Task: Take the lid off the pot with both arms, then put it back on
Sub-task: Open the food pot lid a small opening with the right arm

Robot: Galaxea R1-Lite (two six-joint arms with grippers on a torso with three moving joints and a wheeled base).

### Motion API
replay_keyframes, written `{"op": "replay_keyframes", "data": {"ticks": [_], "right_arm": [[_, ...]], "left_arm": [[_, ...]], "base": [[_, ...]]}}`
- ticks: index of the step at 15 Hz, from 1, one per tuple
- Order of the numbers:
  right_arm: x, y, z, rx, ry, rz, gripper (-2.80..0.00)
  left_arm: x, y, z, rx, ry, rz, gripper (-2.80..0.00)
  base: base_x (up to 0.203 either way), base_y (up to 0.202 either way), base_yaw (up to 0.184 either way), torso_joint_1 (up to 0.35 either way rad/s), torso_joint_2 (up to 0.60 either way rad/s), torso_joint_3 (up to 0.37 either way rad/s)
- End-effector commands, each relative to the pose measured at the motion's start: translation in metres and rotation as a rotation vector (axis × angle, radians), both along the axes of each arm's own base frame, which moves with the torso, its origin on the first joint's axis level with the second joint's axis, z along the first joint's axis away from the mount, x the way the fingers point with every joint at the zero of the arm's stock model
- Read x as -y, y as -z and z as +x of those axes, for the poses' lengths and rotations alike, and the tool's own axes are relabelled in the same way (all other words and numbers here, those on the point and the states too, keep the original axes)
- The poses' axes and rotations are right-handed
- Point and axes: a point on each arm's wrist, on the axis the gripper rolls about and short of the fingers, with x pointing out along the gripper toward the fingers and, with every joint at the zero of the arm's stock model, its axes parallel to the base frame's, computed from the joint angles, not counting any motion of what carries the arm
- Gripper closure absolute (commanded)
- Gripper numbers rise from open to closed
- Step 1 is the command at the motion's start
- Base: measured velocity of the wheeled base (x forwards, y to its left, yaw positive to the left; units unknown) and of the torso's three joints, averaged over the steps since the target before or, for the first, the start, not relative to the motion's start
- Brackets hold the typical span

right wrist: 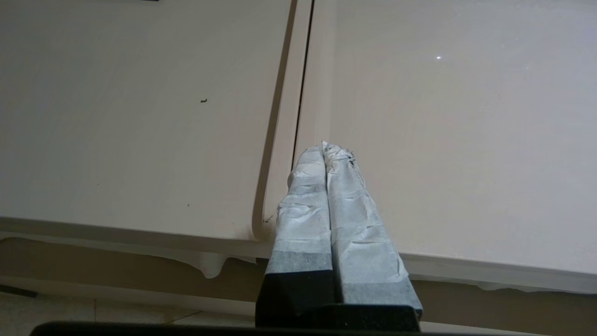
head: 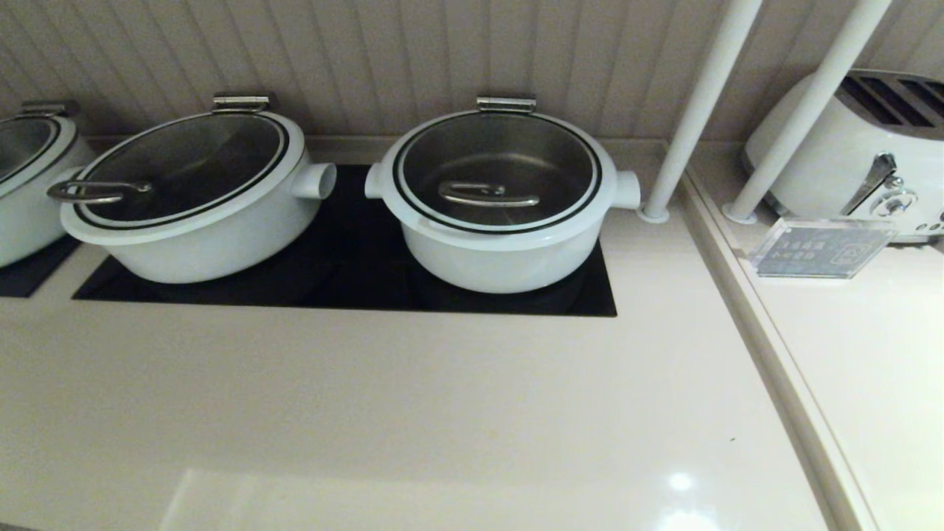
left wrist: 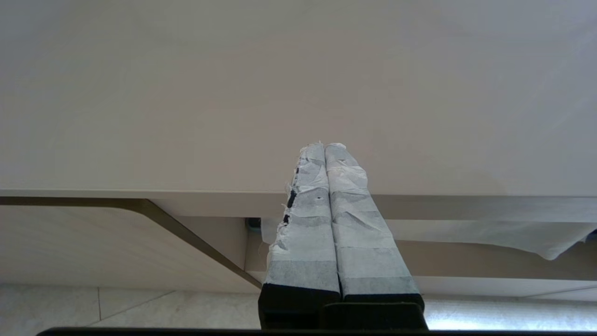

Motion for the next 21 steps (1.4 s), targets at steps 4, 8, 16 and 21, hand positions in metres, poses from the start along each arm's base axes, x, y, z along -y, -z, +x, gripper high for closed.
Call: {"op": "replay_keyframes", "data": {"ticks": [4, 8, 16, 21], "right_arm": [[0.0000, 0.0000, 0.0001, -0.002, -0.001, 0.000, 0.00], [0.0000, 0.0000, 0.0001, -0.002, -0.001, 0.000, 0.00], [0.0000, 0.0000, 0.0001, -0.001, -0.001, -0.005, 0.00], [0.0003, 0.0000, 0.0001, -0.001, 0.009, -0.026, 0.00]], "left_arm": [[0.0000, -0.0002, -0.0001, 0.001, 0.000, 0.001, 0.00], [0.0000, 0.0003, 0.0000, -0.001, 0.000, 0.001, 0.00], [0.0000, 0.0000, 0.0000, 0.000, 0.000, 0.001, 0.00], [0.0000, -0.0001, -0.0001, 0.001, 0.000, 0.001, 0.00]], "base": [[0.000, 0.000, 0.000, 0.000, 0.00, 0.000], [0.000, 0.000, 0.000, 0.000, 0.00, 0.000], [0.000, 0.000, 0.000, 0.000, 0.00, 0.000], [0.000, 0.000, 0.000, 0.000, 0.00, 0.000]]}}
